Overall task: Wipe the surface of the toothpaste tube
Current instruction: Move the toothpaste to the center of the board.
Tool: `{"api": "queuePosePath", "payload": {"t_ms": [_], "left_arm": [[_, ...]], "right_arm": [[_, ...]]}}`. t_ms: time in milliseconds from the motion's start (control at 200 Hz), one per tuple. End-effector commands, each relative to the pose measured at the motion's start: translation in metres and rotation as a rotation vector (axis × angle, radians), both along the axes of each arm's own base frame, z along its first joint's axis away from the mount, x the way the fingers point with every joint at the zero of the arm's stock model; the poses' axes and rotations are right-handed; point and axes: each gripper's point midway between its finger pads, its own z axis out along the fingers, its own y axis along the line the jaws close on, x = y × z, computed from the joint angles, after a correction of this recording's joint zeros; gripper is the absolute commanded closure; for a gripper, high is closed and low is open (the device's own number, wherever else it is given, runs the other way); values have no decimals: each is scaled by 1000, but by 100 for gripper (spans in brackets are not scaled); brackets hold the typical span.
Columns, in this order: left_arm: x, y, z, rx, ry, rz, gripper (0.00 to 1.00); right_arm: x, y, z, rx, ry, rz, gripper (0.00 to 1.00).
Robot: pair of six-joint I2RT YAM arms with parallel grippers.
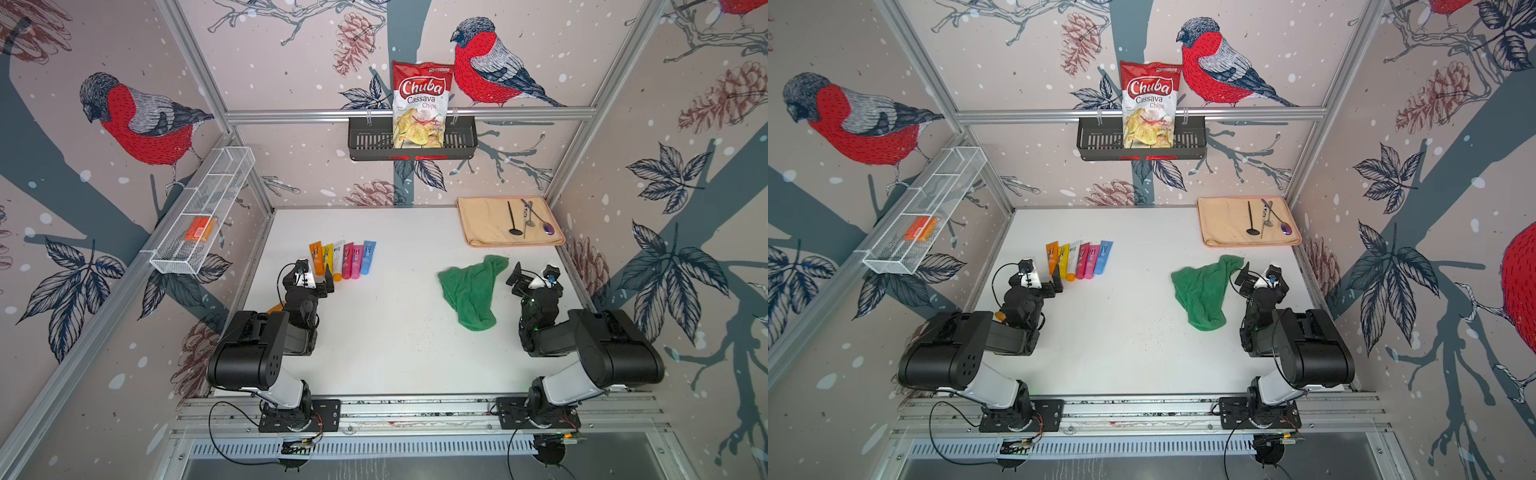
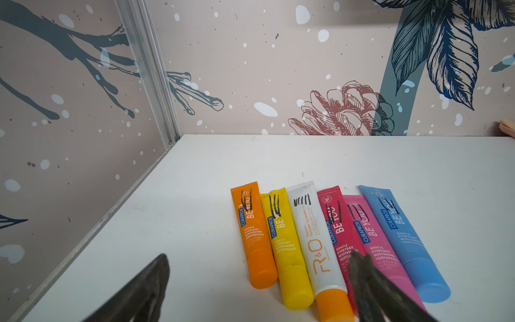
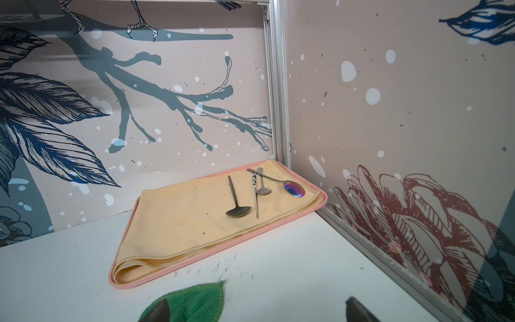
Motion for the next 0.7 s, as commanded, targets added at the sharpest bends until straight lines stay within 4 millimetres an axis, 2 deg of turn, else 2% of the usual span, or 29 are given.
{"api": "queuePosePath", "payload": {"t_ms": [0,225,325,405,470,570,585,615,695], "left_arm": [[1,1,2,-8,-8,6,3],[0,0,3,-2,-13,5,3],[-10,1,8,32,-48,50,2],[-29,4,23,45,-135,114,2],[-38,5,36,70,-164,168,2],[-26,-10,65,128,-120,219,2],[-23,-11,75,108,-128,228,2],[-20,-13,80,64,-108,229,2],[-12,-22,87,-96,-57,185,2]], "right_arm": [[1,1,5,-4,-17,3,0],[-4,0,8,-16,-32,-23,0],[-14,1,17,-32,-61,-56,0],[-22,0,33,-69,-94,-104,1],[-17,17,45,-120,-65,-76,1],[-2,37,53,10,23,-25,1],[0,39,55,44,36,-16,0],[3,44,54,92,86,8,0],[5,47,59,138,99,27,0]]}}
